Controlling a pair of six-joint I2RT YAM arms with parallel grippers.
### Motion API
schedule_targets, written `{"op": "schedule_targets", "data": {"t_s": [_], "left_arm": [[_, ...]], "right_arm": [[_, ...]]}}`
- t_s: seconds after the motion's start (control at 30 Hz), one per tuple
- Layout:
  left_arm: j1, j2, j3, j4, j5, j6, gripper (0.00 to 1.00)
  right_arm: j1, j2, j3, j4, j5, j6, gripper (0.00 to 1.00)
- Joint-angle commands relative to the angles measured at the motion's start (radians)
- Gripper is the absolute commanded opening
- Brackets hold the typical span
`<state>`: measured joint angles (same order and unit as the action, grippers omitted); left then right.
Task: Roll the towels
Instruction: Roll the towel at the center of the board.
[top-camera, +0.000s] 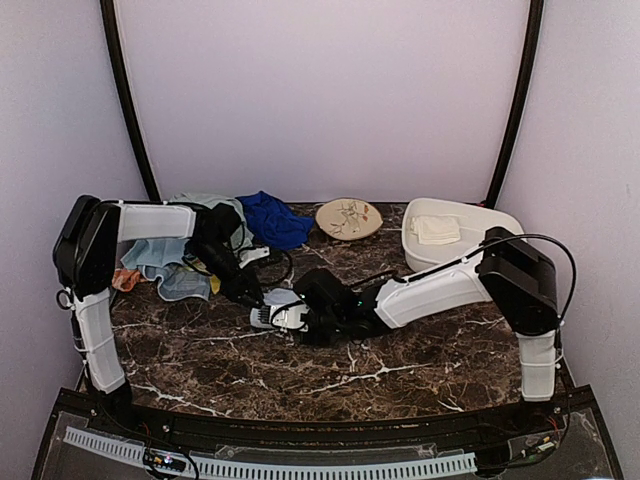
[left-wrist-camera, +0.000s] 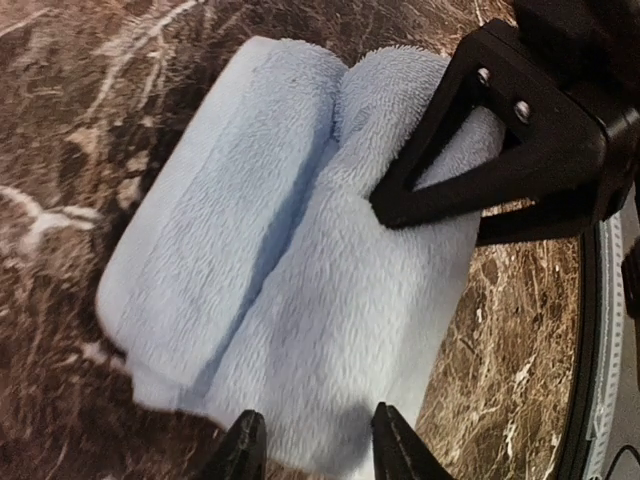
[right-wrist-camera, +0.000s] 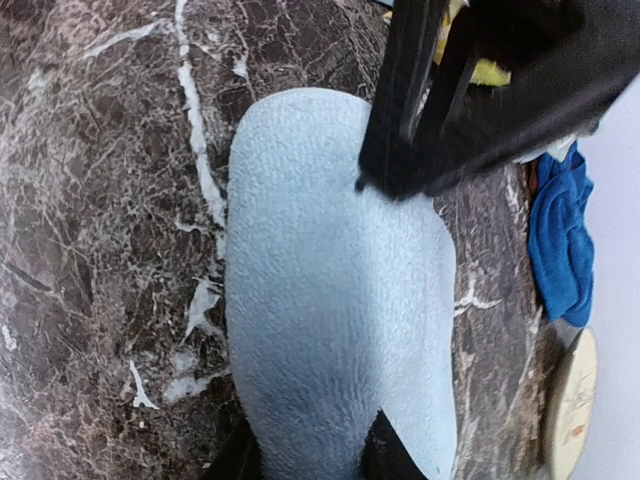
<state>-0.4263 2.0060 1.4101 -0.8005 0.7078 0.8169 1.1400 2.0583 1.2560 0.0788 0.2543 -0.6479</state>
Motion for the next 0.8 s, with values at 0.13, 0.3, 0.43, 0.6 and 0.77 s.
{"op": "schedule_targets", "data": {"t_s": [0.13, 0.3, 0.43, 0.6, 0.77], "left_arm": [[0.027, -0.296, -0.194, 0.207, -0.133, 0.006, 0.38], [0.026, -0.344, -0.275, 0.228, -0.141, 0.051, 0.38], [0.017, -0.388, -0.343, 0.274, -0.098, 0.069, 0.38], [-0.081, -0.419, -0.394, 0.36, -0.18, 0.103, 0.39], [-0.182, -0.428, -0.455, 0.543, -0.355, 0.15, 0.51]], "right_arm": [[-0.106, 0.039, 0.073, -0.275, -0.29, 0.307, 0.18], [-0.172, 0.053, 0.099, -0.295, -0.456, 0.405, 0.17], [-0.217, 0.086, 0.15, -0.337, -0.571, 0.462, 0.15], [-0.28, 0.175, 0.26, -0.432, -0.743, 0.561, 0.14], [-0.299, 0.227, 0.299, -0.497, -0.785, 0.59, 0.14]]}}
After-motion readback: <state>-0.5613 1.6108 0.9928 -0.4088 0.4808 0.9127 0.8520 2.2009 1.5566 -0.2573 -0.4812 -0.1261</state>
